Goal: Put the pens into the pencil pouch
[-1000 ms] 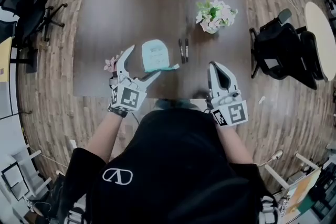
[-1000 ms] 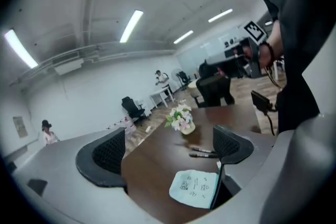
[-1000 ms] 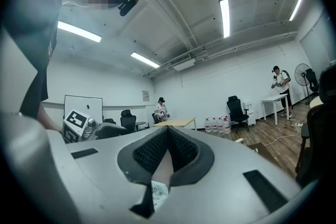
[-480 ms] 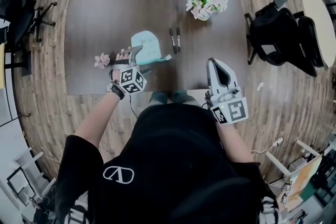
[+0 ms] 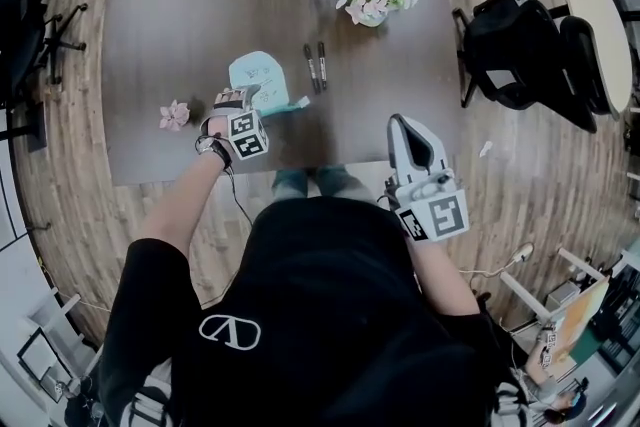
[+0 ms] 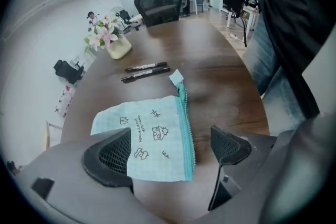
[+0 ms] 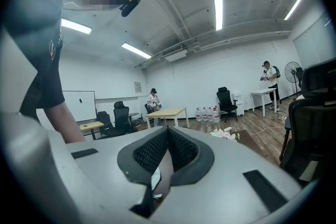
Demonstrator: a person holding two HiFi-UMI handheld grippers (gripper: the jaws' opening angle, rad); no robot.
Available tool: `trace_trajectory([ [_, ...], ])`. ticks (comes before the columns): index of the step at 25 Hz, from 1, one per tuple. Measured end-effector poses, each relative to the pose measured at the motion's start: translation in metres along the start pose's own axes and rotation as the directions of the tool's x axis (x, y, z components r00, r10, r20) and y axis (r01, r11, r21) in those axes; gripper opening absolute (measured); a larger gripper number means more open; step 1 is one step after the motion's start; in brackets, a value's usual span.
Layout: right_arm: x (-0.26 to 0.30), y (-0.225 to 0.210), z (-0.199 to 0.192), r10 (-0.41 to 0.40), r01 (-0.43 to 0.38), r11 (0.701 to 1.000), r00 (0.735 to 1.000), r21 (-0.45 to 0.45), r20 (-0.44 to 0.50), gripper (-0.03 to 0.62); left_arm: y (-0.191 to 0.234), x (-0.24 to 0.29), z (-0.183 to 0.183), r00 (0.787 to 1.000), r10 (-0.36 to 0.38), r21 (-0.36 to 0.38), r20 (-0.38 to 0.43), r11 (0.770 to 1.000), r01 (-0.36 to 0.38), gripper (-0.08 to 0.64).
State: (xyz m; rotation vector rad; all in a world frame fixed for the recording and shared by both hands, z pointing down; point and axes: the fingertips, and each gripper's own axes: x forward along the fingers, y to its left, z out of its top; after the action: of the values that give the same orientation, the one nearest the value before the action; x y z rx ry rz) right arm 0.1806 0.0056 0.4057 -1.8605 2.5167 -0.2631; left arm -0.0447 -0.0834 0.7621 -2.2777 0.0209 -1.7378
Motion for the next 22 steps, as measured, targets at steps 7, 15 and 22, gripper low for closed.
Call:
trace_trajectory([
  [7, -0.008, -0.004, -0.008, -0.018, 0.018, 1.000, 1.000, 0.011, -0.017, -0.014, -0.001, 0.012, -0.001, 0.999, -0.025, 0.015, -0.031, 1.000, 0.026, 0.308],
  [15, -0.010, -0.003, -0.012, -0.025, 0.025, 1.000, 0.999, 0.012, -0.027, -0.014, -0.009, 0.018, -0.008, 0.995, -0.053, 0.046, -0.080, 0.997, 0.057, 0.113],
  [22, -0.009, 0.002, -0.012, -0.016, 0.016, 1.000, 1.000, 0.011, -0.025, -0.014, -0.008, 0.016, -0.008, 0.992, -0.097, -0.018, -0.078, 0.995, 0.096, 0.015],
])
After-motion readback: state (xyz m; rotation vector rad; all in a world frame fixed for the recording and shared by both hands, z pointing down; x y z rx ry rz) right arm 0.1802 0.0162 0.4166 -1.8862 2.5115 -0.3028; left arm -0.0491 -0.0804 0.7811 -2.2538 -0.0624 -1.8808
